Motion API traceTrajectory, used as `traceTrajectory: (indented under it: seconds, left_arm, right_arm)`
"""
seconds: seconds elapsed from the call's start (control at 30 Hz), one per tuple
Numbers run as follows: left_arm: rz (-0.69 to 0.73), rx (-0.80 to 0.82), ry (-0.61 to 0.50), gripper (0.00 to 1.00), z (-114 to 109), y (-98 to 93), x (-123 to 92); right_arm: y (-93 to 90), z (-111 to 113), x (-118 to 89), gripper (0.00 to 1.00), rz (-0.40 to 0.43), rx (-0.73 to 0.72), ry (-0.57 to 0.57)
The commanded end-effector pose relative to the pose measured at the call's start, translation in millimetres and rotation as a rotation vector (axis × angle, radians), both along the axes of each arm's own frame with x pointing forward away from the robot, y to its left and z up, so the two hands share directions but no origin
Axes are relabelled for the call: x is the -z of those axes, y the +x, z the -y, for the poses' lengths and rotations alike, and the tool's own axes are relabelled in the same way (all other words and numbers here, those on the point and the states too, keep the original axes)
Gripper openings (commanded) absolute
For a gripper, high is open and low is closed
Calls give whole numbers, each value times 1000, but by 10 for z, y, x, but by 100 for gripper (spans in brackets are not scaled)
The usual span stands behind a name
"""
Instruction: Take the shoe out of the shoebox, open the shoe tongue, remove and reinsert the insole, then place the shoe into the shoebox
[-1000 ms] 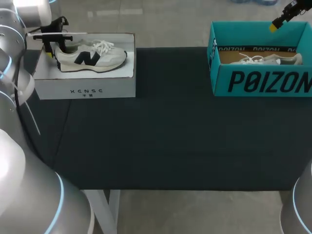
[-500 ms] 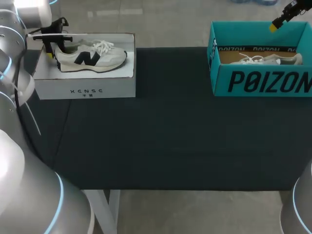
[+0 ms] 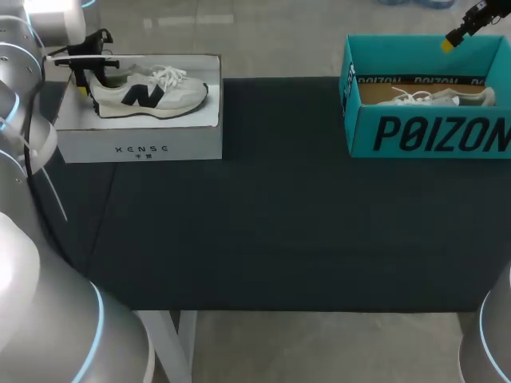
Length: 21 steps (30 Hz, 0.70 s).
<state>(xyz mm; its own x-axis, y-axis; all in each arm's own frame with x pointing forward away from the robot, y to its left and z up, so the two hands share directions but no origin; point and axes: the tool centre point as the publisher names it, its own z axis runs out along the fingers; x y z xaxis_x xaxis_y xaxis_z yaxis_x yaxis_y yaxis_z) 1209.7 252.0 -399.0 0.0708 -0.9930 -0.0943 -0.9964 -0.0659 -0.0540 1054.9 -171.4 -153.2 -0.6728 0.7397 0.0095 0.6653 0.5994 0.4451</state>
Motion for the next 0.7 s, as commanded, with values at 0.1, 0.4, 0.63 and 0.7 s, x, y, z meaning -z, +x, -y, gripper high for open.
traceTrajectory:
  seconds: [0.1, 0.4, 0.63, 0.7]
  left_arm:
    - [-717, -68, -51, 26, -24, 102, 38]
    - [-723, -63, -59, 5, -24, 116, 28]
    - [-724, -62, -59, 0, -37, 132, 19]
    - [-723, -61, -58, 0, -41, 135, 14]
  right_arm:
    - [4, 3, 2, 100, 0, 0, -1]
    - [4, 3, 2, 100, 0, 0, -1]
    - [4, 3, 2, 100, 0, 0, -1]
    - [4, 3, 2, 100, 0, 0, -1]
